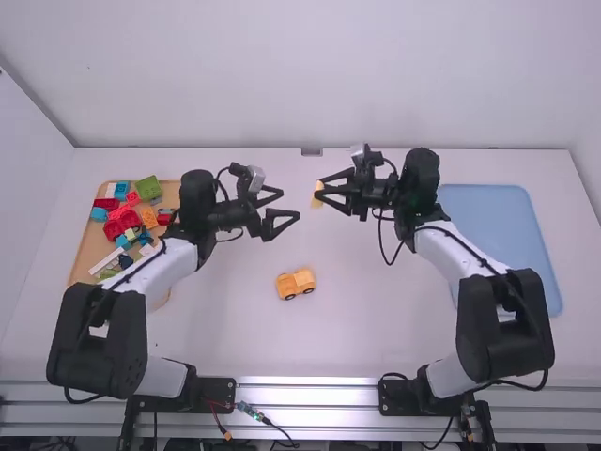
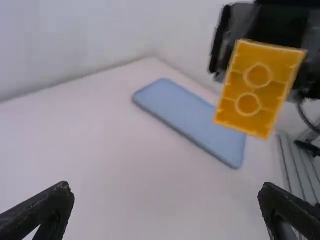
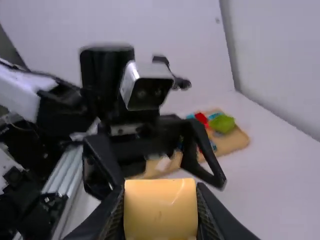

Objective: Assemble lego blocks to make yellow taxi

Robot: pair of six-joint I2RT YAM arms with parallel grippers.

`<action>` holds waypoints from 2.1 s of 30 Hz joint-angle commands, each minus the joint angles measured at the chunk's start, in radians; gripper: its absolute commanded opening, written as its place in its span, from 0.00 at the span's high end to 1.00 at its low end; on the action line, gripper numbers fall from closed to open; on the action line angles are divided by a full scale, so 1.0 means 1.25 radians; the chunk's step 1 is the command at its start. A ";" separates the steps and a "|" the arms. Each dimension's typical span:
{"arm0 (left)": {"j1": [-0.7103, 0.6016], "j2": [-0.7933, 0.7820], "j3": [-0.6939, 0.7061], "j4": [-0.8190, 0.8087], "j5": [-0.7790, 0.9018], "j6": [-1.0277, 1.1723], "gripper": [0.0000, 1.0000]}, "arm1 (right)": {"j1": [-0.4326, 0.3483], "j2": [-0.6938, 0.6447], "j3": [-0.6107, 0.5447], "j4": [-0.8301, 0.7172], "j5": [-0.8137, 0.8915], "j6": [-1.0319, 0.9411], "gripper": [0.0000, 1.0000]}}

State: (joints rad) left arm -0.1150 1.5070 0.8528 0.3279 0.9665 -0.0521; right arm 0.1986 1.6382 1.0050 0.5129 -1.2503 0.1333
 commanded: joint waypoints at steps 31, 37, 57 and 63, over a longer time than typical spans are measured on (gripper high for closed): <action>0.156 0.003 0.360 -0.716 -0.662 0.471 0.01 | 0.225 0.058 0.376 -0.940 0.699 -0.661 1.00; 0.275 0.003 0.360 -0.859 -0.337 0.758 0.01 | 0.274 0.177 0.511 -1.105 0.640 -0.765 1.00; 0.478 0.003 0.360 -0.862 -0.257 0.848 0.01 | 0.505 0.468 0.694 -1.180 0.792 -0.801 1.00; 0.496 0.003 0.360 -0.863 -0.241 0.846 0.01 | 0.532 0.549 0.838 -1.277 0.815 -0.773 1.00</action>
State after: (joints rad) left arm 0.5007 1.5101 1.3079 -0.7471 0.6270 0.9928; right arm 0.8616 2.2993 1.9820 -1.0660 -0.2527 -0.8490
